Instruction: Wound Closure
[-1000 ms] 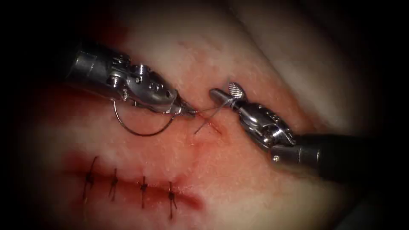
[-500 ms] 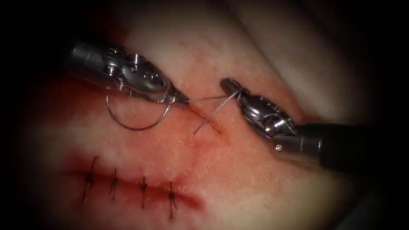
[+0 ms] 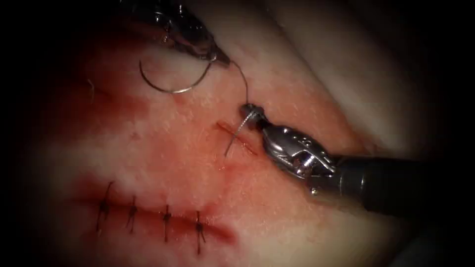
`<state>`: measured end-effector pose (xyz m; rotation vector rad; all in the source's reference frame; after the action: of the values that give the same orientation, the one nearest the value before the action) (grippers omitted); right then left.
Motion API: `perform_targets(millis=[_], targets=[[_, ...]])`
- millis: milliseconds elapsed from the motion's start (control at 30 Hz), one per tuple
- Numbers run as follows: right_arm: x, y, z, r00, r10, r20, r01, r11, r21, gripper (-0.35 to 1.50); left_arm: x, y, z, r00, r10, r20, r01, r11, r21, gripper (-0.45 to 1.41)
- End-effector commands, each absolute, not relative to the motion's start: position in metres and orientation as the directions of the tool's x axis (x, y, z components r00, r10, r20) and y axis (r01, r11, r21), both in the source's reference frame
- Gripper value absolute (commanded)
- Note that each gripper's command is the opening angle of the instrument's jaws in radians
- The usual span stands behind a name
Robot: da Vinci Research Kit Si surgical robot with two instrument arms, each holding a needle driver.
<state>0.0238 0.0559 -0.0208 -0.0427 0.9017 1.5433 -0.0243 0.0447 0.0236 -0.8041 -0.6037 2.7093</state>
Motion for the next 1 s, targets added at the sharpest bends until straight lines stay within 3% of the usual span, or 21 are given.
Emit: perform_targets(millis=[33,367,1000], targets=[[0.0247,0.055,-0.020,-0.207,0.835,-0.511,-0.858,0.096,0.505,-0.35,-0.0256,0.045,0.024,-0.814,0.354,-0.461,-0.124,-0.881,-0.458,-0.35],[0.0276,0.051,-0.020,-0.114,0.870,-0.480,-0.887,0.128,0.444,-0.35,-0.0303,0.050,0.021,-0.805,0.374,-0.461,-0.156,-0.883,-0.442,-0.35],[0.0294,0.046,-0.023,-0.059,0.884,-0.463,-0.866,0.186,0.465,-0.35,-0.0333,0.057,0.018,-0.783,0.378,-0.494,-0.196,-0.904,-0.381,-0.35]])
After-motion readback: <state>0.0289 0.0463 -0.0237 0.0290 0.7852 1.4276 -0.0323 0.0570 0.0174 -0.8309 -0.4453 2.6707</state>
